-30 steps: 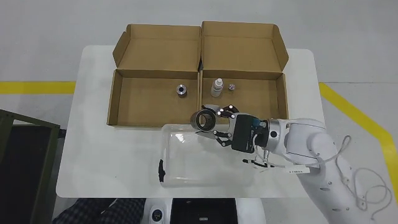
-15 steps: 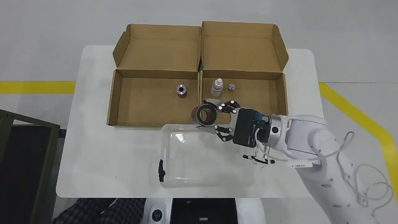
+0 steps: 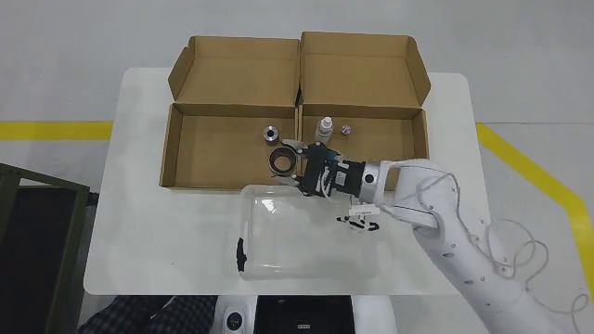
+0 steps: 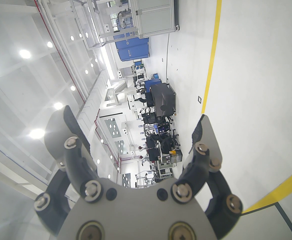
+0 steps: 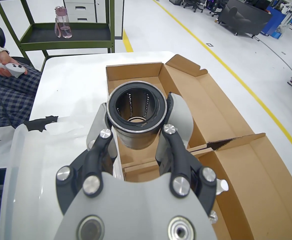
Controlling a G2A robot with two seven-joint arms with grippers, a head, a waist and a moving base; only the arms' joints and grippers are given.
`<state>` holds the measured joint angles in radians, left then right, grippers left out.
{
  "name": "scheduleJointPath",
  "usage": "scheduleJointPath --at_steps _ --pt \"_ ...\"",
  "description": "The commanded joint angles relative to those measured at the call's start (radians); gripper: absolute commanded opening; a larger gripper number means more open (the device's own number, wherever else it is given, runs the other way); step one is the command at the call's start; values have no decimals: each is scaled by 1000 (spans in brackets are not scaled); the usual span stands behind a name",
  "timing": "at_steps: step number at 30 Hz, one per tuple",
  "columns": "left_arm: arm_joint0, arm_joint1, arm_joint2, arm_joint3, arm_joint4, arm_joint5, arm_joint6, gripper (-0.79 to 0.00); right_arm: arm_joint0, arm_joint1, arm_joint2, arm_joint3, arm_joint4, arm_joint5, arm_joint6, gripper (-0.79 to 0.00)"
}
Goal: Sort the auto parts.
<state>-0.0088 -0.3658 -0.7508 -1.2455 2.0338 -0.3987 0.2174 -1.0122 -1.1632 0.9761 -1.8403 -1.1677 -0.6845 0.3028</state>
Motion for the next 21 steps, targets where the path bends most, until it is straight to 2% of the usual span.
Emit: scheduleJointPath --at_steps 1,12,21 --pt "0 0 0 0 0 0 0 0 30 -9 -30 33 -2 21 5 -785" --pt "0 0 0 0 0 0 0 0 157 -62 -174 206 -22 101 37 -785" --pt "0 0 0 0 0 0 0 0 227 -101 -247 330 -26 150 74 -785"
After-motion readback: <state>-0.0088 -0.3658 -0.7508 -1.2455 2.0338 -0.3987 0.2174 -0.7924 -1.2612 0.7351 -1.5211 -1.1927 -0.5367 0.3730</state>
